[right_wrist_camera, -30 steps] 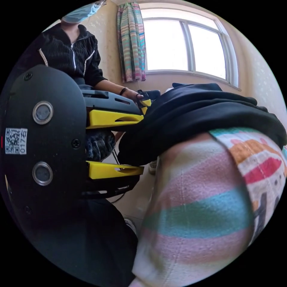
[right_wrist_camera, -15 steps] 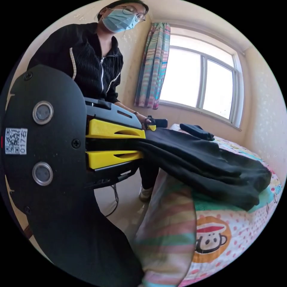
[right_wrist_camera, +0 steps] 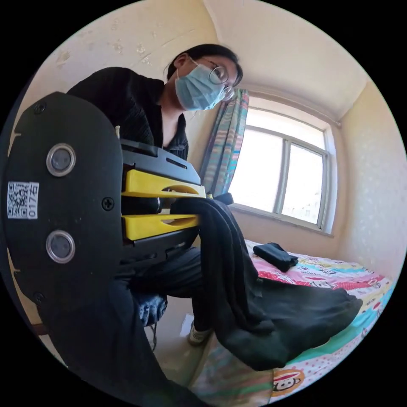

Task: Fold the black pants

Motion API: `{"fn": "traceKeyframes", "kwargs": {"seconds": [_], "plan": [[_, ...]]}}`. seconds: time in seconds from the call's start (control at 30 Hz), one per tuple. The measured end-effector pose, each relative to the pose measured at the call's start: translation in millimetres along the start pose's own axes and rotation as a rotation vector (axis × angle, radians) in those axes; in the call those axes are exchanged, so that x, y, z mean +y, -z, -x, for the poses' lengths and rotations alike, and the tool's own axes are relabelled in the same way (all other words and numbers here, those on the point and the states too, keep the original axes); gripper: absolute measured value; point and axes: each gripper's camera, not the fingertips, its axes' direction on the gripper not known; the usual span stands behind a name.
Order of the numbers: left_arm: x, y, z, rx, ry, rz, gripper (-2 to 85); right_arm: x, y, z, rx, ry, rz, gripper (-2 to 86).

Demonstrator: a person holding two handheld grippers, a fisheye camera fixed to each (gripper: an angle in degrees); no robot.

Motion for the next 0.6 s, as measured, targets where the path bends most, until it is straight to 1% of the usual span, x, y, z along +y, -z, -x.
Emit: {"fn": "traceKeyframes", "kwargs": {"seconds": [0.07, 0.13, 0.2, 0.27, 0.33, 0.4, 0.47, 0.5, 0.57, 0.6], "plan": [[-25.8, 6.3, 15.8, 0.016, 0.029, -0.04, 7.6, -38.7, 11.2, -13.4, -0.088, -0.038, -0.051, 6.1], [-59.5, 14.4, 35.7, 0.025, 0.074, -0.093, 7.7, -76.4, 19.6, -23.5, -0.131, -0.08, -0.098, 5.9], [-110.4, 24.7, 63.7, 0.008, 0.112, -0.165, 7.7, -116.3, 27.8, -36.6, -0.181, -0.133, -0.149, 5.9], [-151.6, 29.8, 90.0, -0.015, 0.146, -0.207, 7.8, -170.8, 38.6, -59.5, -0.236, -0.216, -0.221, 5.8], [-190.3, 32.0, 121.2, -0.045, 0.19, -0.238, 7.8, -209.8, 46.3, -78.4, -0.249, -0.275, -0.27, 5.8], [-236.3, 31.7, 161.8, -0.083, 0.214, -0.274, 7.8, -246.5, 53.4, -95.4, -0.233, -0.307, -0.317, 5.9], [-266.5, 28.8, 191.3, -0.133, 0.22, -0.261, 7.8, -284.7, 60.0, -117.5, -0.194, -0.359, -0.38, 6.3], [-281.2, 25.6, 214.7, -0.159, 0.256, -0.253, 7.9, -291.5, 61.5, -123.1, -0.167, -0.377, -0.396, 6.6], [-291.7, 17.1, 249.1, -0.188, 0.323, -0.251, 7.9, -305.1, 65.8, -148.5, -0.061, -0.457, -0.474, 8.2], [-292.2, 12.0, 263.7, -0.17, 0.326, -0.272, 7.8, -305.7, 65.9, -154.4, -0.061, -0.466, -0.491, 8.6]]}}
